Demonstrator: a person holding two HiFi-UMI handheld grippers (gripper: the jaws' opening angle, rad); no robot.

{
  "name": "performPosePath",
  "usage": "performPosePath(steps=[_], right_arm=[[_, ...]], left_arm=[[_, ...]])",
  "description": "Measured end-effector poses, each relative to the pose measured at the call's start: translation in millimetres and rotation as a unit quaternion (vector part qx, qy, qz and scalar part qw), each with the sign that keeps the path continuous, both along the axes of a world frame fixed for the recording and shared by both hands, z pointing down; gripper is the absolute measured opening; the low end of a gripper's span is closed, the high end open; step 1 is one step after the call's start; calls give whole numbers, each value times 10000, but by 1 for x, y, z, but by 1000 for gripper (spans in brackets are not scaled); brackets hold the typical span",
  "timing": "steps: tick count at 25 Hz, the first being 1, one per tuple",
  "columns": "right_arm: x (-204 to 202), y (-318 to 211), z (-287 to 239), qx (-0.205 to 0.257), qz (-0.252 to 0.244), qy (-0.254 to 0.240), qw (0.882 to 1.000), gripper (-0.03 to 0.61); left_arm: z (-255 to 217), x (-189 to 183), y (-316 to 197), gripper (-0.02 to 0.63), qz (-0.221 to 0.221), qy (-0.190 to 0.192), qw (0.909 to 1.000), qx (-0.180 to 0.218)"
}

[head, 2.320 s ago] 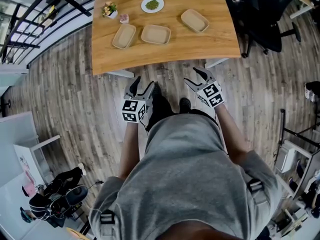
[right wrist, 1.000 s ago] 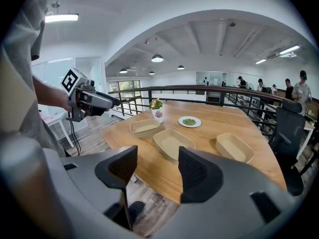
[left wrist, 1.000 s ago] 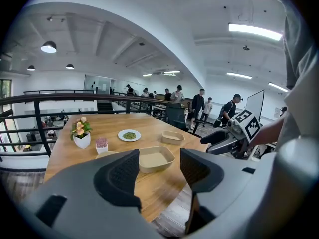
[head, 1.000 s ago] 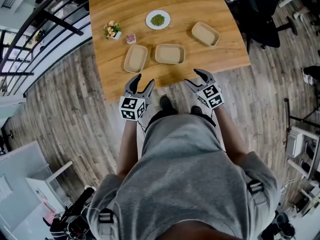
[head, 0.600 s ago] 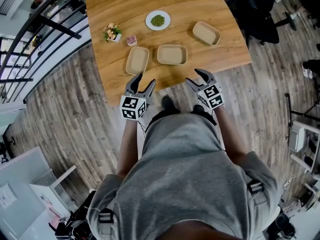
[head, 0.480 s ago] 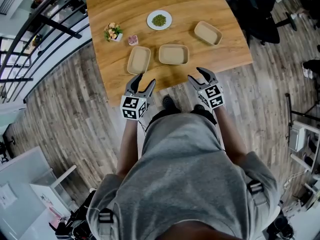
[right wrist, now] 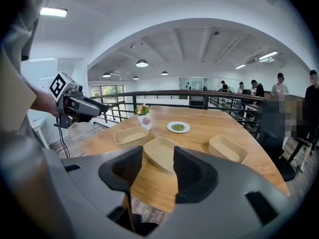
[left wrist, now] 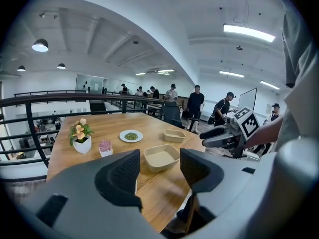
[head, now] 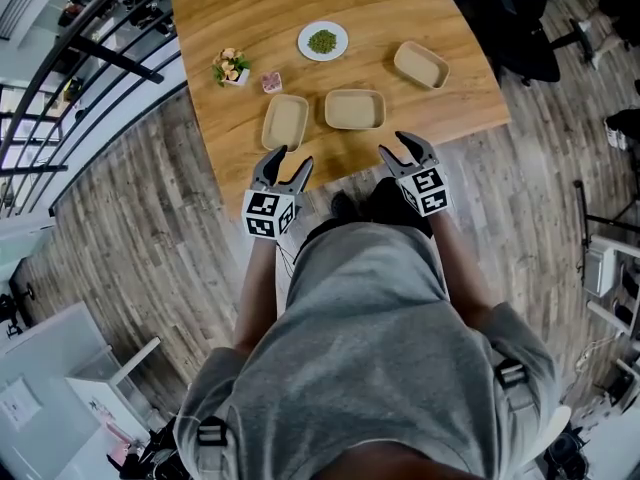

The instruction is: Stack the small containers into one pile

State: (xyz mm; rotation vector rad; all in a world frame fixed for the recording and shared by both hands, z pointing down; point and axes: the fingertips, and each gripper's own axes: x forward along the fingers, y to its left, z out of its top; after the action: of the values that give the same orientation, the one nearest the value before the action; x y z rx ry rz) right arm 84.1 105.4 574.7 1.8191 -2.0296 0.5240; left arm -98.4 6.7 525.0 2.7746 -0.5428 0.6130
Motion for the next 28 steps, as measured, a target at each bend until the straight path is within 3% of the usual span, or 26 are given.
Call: performPosePath(steps=[7, 14, 28], right_arm=[[8, -5, 6, -55, 49, 29, 10000, 198], [20, -22, 10, -204, -46, 198, 9996, 189], [49, -49, 48, -650, -142, -114, 9977, 178]], left_arm=[[6, 8, -1, 265, 75, -1, 10000, -25], [10, 7, -19, 265, -160, -72, 9998, -52], [45, 54, -39, 264, 89, -472, 9981, -380]])
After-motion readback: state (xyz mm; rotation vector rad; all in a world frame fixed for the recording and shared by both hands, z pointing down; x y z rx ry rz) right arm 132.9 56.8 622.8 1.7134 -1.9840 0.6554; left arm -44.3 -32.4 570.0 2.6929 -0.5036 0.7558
